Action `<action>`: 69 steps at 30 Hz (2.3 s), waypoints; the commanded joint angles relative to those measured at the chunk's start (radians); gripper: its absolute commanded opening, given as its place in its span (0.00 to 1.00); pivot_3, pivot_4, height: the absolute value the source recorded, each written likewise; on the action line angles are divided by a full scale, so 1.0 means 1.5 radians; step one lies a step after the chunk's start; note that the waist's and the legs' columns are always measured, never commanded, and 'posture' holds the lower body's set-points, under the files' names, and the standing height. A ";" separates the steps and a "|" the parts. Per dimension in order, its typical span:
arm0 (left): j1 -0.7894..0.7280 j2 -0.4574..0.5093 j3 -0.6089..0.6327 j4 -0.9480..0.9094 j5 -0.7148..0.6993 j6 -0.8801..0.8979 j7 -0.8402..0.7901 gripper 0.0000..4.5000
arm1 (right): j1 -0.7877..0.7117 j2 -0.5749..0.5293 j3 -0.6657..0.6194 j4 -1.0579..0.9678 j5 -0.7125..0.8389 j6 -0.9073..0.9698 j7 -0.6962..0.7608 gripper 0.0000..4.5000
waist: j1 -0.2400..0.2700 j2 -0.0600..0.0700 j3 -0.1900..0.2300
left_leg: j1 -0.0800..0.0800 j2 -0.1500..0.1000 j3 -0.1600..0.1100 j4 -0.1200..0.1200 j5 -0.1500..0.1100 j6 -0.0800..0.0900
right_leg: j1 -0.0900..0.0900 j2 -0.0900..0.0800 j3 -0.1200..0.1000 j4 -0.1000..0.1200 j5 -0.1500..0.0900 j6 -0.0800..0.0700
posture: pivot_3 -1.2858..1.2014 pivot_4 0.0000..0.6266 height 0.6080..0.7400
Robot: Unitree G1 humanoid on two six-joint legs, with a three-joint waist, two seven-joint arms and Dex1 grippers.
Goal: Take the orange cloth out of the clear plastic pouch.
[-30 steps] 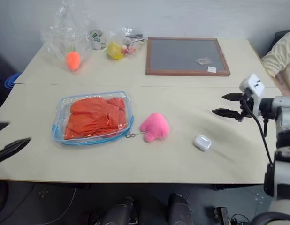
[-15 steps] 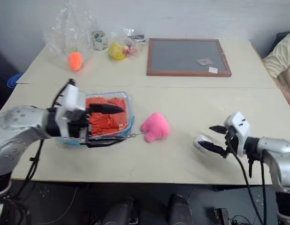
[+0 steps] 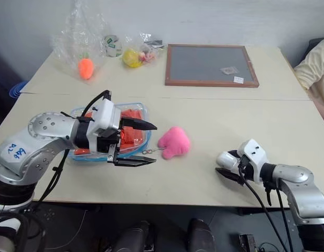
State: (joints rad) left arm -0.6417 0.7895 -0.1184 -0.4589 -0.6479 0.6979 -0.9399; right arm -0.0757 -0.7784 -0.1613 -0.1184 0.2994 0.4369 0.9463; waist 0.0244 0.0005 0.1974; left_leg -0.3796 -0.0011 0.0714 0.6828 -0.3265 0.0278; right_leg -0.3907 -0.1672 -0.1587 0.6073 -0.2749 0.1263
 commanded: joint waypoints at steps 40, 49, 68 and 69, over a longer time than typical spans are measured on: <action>0.103 0.057 0.121 -0.055 0.102 -0.010 0.060 1.00 | -0.316 -0.139 -0.050 0.080 0.185 0.096 0.130 0.99 | -0.017 0.003 0.002 | 0.000 0.004 0.000 -0.001 -0.001 -0.001 | -0.001 0.002 0.001 -0.001 0.000 -0.001 | 0.52 0.24 1.00; 0.483 0.241 0.344 -0.029 0.331 -0.156 0.020 1.00 | -0.423 -0.057 0.085 -0.105 0.283 0.162 0.198 0.99 | -0.006 0.002 0.002 | -0.003 0.003 0.000 0.000 -0.003 0.000 | -0.003 0.001 0.000 -0.002 0.000 -0.001 | 0.52 0.24 1.00; 0.488 0.216 0.234 0.084 0.473 -0.260 0.055 0.66 | -0.454 -0.024 0.108 -0.064 0.264 0.130 0.238 1.00 | -0.008 0.001 0.002 | -0.005 0.003 0.001 0.000 -0.003 0.001 | -0.006 0.001 0.000 -0.002 0.000 -0.001 | 0.52 0.24 1.00; 0.486 0.212 0.237 0.088 0.471 -0.260 0.056 0.59 | -0.454 -0.024 0.108 -0.064 0.263 0.129 0.237 1.00 | -0.009 0.001 0.002 | -0.005 0.003 0.001 0.000 -0.003 0.001 | -0.006 0.001 0.000 -0.002 0.000 -0.001 | 0.52 0.24 1.00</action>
State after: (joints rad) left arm 0.0855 1.1047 0.2164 -0.3363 0.0517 0.3066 -0.8521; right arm -0.7357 -0.8133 0.0329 -0.1998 0.6880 0.6515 1.2963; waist 0.0117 0.0025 0.2001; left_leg -0.3871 0.0038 0.0731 0.6828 -0.3313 0.0286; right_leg -0.3991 -0.1650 -0.1579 0.6048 -0.2749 0.1254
